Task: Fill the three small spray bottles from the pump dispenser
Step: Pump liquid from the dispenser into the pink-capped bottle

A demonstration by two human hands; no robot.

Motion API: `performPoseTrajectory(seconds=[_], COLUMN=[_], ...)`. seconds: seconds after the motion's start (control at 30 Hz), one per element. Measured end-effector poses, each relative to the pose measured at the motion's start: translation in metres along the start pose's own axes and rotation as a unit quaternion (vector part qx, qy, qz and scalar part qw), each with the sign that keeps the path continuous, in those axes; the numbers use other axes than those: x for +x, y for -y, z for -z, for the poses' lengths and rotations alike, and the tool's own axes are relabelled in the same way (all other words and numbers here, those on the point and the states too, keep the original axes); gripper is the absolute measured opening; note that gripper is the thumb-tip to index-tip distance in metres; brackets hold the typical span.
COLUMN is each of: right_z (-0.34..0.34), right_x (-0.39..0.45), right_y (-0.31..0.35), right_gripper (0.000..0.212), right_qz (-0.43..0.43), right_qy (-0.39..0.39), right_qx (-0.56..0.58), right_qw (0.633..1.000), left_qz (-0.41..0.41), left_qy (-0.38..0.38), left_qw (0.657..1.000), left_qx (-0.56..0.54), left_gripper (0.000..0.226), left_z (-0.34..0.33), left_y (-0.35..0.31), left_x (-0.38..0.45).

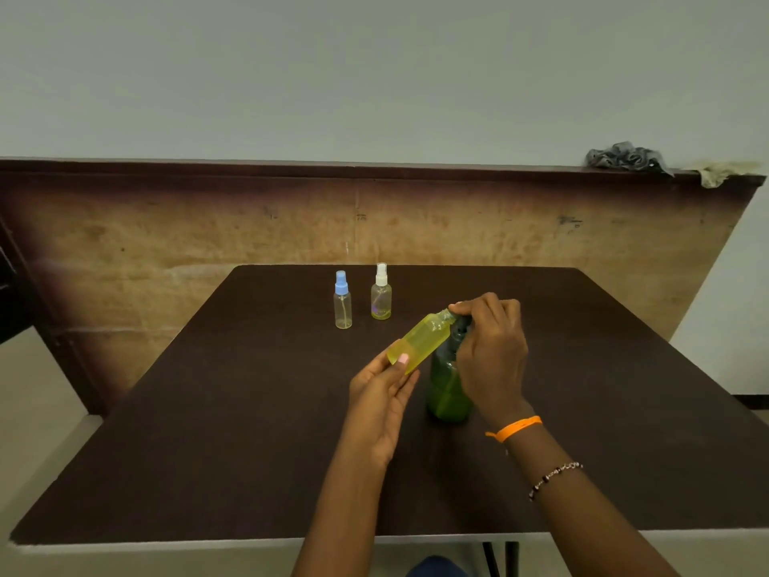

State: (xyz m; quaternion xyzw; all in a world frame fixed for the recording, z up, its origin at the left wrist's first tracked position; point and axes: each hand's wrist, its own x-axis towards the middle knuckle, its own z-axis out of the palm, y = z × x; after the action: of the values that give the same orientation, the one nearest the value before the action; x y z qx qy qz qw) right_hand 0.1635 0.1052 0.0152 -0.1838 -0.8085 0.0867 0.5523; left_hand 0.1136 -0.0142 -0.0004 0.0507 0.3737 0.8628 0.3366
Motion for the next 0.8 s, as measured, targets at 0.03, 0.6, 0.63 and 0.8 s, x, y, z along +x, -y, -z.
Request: performPoseTrajectory(seconds=[0.03,0.6,0.63,0.8], right_z=[0.001,0.000,-0.001,-0.001], right_x=[0.002,-0.015,-0.015,-0.019], right_y=[0.000,0.004,0.004,0.006], right_gripper=[0.036,0.041,0.044,0.051], right_qz=[-0.001,-0.008,-0.009,-0.030], right_qy=[0.002,-0.022,-0.019,-0.006], right_qx=[0.001,-0.010,-0.007,0.017], right_qw=[1.000,1.000,1.000,0.999], left_qz=[-0.001,0.010,0.013,0.013], left_qy=[0.001,0.024,0.025,0.046], left_qw=[1.000,0.999,0.999,0.998], left_qx=[0.000,-0.030,-0.036,-0.049], left_gripper=[0.021,0.029,0.029,0.026], left_z=[0.000,0.005,0.007,0.014], left_y=[0.000,0.029,0.030,0.033], left_x=[0.000,0.009,0.008,0.004])
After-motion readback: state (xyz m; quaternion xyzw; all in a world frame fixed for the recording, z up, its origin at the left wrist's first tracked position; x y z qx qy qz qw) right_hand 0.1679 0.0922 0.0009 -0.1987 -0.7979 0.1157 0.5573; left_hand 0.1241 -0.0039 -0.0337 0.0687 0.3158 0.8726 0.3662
